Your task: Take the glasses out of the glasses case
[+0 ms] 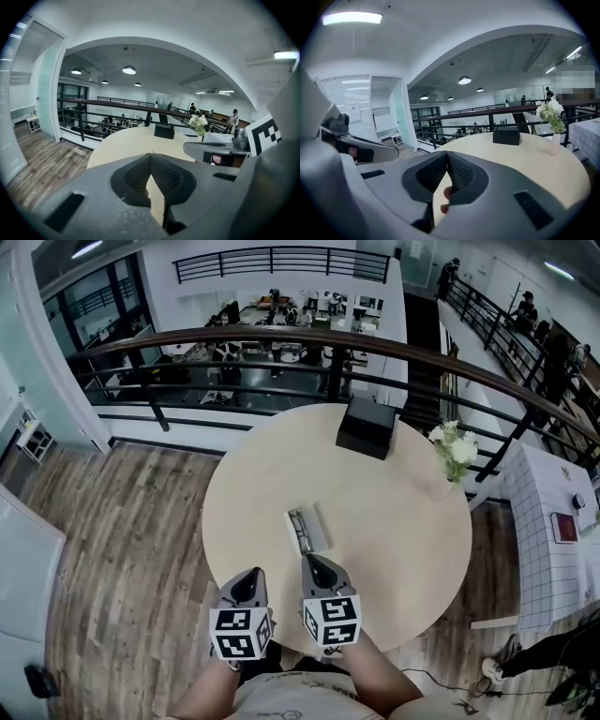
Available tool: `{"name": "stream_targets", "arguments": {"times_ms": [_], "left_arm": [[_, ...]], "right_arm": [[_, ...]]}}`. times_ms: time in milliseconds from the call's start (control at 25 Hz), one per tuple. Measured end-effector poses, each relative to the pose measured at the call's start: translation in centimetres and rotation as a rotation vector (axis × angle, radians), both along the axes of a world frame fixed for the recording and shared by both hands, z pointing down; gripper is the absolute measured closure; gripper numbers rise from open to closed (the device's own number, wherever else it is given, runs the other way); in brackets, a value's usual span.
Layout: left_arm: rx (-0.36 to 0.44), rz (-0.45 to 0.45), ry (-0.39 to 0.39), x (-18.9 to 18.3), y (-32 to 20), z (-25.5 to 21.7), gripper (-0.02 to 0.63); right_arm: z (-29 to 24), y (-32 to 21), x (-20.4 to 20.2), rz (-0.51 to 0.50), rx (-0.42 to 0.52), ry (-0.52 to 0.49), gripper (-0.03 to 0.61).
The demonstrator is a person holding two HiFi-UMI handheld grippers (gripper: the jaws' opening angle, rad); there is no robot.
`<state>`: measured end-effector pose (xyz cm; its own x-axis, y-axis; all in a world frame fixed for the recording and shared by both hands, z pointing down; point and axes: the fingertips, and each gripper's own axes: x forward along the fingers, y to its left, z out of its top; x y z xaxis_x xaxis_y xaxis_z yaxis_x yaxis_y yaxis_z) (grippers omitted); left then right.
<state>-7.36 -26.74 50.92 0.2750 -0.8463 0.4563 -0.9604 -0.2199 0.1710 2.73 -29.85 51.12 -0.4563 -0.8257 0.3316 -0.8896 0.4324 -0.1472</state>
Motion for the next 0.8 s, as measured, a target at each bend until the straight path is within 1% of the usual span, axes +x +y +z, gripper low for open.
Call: {"name": "stream_targets", "arguments": {"times_ms": [80,240,320,400,560,680,800], "left_arm": [[-0.018,0.033,0.015,-0.9,-1.2,0.2,0.607],[-0.041,0.092,0.068,1.4,-3.3,3.3,0.607],[-0.056,0.112,0.089,1.5,-4.6,4.4,0.607],[-0.073,0.133,0.106,0.8,-5.7,5.1,0.607],[-0.099,0.176,0.119,-0.2,-7.2,6.2,0.607],[-0.118,0.2,0.127,-0.7,-8.2,7.1,0.607],[-0.136,0.213,0.132,-1.3,-9.3,7.8,0.607]], "right_arm": [[0.8,-1.1,-0.9,0.026,-0.027,0.024,0.566],[5.4,-3.3,1.4,0.063,-0.066,0.096,0.565],[7.6,-4.8,1.4,0.067,-0.09,0.14,0.555],[9.8,-6.3,0.9,0.066,-0.141,0.189,0.502],[14.8,-8.7,0.6,0.083,-0.26,0.305,0.502],[17.4,-10.2,1.3,0.1,-0.316,0.408,0.502],[19.4,-11.1,1.9,0.112,-0.37,0.476,0.502]]}}
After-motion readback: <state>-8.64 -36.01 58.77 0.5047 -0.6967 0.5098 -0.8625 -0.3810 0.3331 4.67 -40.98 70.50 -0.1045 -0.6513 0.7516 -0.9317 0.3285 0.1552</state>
